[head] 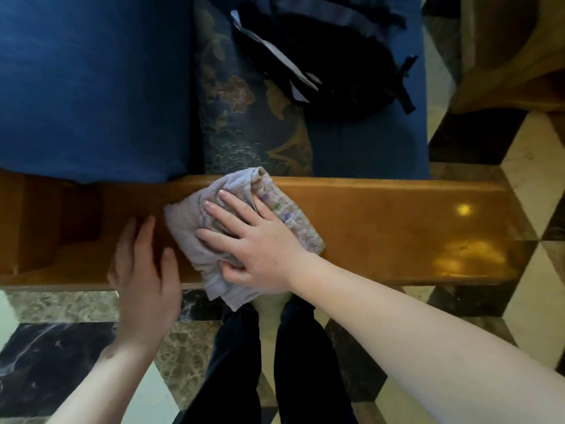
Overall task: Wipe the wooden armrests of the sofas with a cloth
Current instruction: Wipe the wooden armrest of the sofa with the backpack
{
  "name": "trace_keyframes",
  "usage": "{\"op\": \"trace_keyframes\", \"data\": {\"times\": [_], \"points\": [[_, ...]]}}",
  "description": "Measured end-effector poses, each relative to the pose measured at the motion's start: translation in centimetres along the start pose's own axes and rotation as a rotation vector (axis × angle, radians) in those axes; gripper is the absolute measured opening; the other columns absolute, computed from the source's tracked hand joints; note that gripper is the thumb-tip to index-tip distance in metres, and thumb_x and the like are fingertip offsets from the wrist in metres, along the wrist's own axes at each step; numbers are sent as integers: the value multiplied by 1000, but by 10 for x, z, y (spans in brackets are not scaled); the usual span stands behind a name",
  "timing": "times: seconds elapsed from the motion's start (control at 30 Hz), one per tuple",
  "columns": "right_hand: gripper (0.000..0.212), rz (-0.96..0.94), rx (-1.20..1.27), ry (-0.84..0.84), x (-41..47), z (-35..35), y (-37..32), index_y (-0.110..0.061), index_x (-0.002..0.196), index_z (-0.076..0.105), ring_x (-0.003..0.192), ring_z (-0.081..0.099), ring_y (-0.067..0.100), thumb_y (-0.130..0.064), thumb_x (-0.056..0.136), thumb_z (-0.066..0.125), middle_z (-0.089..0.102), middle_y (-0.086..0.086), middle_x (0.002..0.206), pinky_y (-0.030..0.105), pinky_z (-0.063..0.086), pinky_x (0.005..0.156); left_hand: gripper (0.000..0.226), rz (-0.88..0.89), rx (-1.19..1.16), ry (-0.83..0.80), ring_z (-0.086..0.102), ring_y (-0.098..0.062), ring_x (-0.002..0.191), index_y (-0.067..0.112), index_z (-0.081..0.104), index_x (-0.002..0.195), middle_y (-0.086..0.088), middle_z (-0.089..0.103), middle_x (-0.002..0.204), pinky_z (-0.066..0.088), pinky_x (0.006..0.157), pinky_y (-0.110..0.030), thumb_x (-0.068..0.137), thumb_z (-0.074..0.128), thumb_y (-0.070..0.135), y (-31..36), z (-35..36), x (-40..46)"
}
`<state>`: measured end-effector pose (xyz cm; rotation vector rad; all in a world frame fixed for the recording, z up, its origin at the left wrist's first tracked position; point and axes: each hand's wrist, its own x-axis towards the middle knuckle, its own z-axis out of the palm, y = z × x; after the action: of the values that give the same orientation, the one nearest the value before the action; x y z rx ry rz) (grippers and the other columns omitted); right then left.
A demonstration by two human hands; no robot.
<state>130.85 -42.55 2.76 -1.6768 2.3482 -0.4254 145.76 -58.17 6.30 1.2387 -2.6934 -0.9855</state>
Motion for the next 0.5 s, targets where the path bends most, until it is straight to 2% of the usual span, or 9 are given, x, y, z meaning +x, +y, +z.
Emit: {"op": "trace_keyframes", "data": {"times": [0.13,0.27,0.5], "points": [[61,28,-12,16,-31,-10,24,-30,155,51,162,18,34,-49,97,56,32,8,171,60,9,129,57,9,27,-68,21,-29,154,31,31,156,-6,21,169,15,119,-60,100,37,39,21,13,-9],[63,103,-40,46,-69,-19,47,-32,155,50,162,17,30,-51,95,55,30,6,172,55,8,131,57,56,89,-106,21,-31,154,27,34,156,-11,24,168,17,120,-58,99,41,35,43,32,-18],[67,311,-39,108,-148,-33,94,-35,154,50,162,20,27,-54,90,58,32,2,171,63,24,125,57,199,168,-181,13,-27,158,27,35,156,-7,22,169,18,124,-59,102,55,25,78,69,-34]]}}
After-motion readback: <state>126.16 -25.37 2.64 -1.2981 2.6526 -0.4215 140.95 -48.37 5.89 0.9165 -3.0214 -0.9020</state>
